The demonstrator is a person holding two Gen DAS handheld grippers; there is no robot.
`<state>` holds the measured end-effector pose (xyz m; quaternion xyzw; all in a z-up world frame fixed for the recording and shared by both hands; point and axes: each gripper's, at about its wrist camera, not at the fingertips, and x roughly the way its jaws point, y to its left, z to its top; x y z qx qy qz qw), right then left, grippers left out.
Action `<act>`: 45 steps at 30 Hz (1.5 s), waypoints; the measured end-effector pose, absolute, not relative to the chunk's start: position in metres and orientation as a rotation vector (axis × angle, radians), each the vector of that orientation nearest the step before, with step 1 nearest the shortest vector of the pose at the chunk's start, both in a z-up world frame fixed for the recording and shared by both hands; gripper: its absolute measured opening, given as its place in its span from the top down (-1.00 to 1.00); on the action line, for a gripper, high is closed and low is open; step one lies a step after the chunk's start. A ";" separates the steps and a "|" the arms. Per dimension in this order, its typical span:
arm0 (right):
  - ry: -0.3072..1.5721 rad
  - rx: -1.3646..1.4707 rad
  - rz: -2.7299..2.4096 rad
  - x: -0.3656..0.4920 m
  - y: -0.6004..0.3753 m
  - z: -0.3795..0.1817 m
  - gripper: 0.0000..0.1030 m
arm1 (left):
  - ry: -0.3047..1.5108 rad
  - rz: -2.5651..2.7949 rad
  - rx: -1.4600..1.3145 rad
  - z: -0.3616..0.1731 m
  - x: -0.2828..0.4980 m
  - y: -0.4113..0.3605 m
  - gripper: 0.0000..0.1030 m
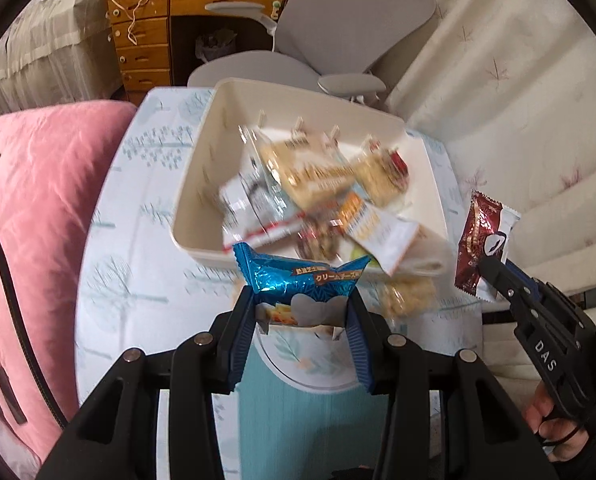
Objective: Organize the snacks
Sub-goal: 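Lift and carry the blue and red packets over the white bin, then open both grippers to drop the blue and red packets into the bin, then move left tool to the beige cracker packet while right tool reaches the clear puffed-snack bag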
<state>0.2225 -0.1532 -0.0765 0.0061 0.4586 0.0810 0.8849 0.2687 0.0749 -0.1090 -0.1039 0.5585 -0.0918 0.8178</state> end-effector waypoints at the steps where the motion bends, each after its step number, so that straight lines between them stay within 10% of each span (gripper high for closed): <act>1: 0.944 0.022 0.169 0.226 -0.146 -0.075 0.79 | 1.184 -0.199 -0.221 -0.108 0.272 0.080 0.19; 45: 1.007 0.181 0.053 0.225 -0.127 -0.107 0.37 | 1.280 -0.281 -0.227 -0.159 0.280 0.093 -0.26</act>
